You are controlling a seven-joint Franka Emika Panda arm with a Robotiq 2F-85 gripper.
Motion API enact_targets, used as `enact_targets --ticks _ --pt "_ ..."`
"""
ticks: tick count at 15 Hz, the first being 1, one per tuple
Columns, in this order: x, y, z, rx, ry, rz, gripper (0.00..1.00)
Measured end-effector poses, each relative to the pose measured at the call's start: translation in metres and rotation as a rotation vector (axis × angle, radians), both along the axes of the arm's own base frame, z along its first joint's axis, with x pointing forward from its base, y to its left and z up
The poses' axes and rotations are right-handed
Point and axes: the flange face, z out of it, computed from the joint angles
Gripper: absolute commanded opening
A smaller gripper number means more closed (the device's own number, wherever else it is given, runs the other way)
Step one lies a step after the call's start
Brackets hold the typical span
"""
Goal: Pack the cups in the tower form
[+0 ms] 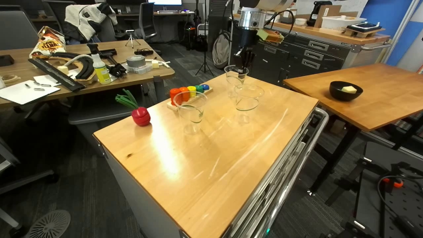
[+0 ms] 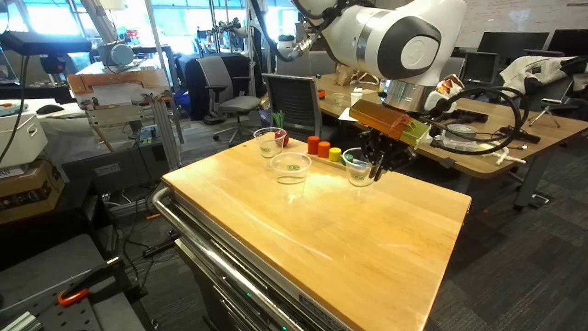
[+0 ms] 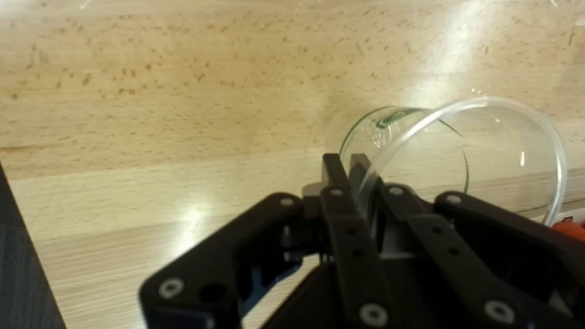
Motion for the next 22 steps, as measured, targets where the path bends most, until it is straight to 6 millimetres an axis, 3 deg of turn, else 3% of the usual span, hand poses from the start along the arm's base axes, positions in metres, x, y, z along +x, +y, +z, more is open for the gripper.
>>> enact_targets --ticks 4,8,11,13,16,22 --pt "-0.006 -0.008 0.032 0.01 0.008 -0.009 0.01" --pt "-0.019 -0.013 0.098 0.011 0.006 -0.015 0.01" --pt "-0.039 -0.005 0.15 0.03 0.024 0.004 0.01" --pt "-0.055 0.006 0.171 0.048 0.044 0.041 0.01" --pt "-0.074 0.026 0.178 0.072 0.067 0.126 0.01" --pt "-0.097 0.063 0.139 0.126 0.053 0.326 0.01"
